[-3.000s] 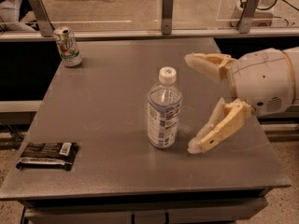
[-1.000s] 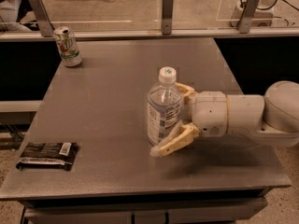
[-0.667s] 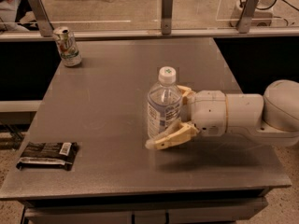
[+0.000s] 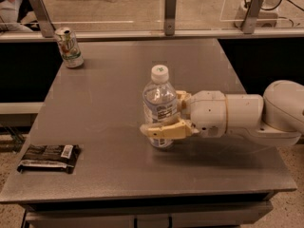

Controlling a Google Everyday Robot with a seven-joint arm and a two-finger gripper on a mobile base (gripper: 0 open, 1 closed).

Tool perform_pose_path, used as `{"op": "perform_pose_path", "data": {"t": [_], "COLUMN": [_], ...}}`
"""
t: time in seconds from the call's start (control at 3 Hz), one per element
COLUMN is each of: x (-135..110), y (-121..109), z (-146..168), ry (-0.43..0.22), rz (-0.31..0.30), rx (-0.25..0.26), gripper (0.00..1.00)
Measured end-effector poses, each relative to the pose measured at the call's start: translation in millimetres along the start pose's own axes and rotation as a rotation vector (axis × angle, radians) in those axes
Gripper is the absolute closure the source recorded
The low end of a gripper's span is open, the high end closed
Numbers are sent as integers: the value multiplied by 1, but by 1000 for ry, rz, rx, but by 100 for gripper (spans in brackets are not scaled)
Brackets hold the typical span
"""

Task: Knock blue plastic bottle over

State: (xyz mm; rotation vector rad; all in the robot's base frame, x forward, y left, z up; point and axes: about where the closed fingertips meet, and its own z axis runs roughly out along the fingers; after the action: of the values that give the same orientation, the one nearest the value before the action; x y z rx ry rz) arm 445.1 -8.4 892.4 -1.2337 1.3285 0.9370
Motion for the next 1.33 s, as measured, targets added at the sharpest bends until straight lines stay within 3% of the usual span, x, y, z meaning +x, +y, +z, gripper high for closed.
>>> {"op": "perform_pose_path", "data": {"t": [0.33,0.67,1.0,1.33], "x": [-22,-69,-115,-115], "y": [-20,-49,-67,-64], "z": [6,1,-13,6], "ry": [101,304,467,680], "rz": [-28,-136,-206,-167], "rx": [20,84,142,41], "gripper": [87,100,100,100]}}
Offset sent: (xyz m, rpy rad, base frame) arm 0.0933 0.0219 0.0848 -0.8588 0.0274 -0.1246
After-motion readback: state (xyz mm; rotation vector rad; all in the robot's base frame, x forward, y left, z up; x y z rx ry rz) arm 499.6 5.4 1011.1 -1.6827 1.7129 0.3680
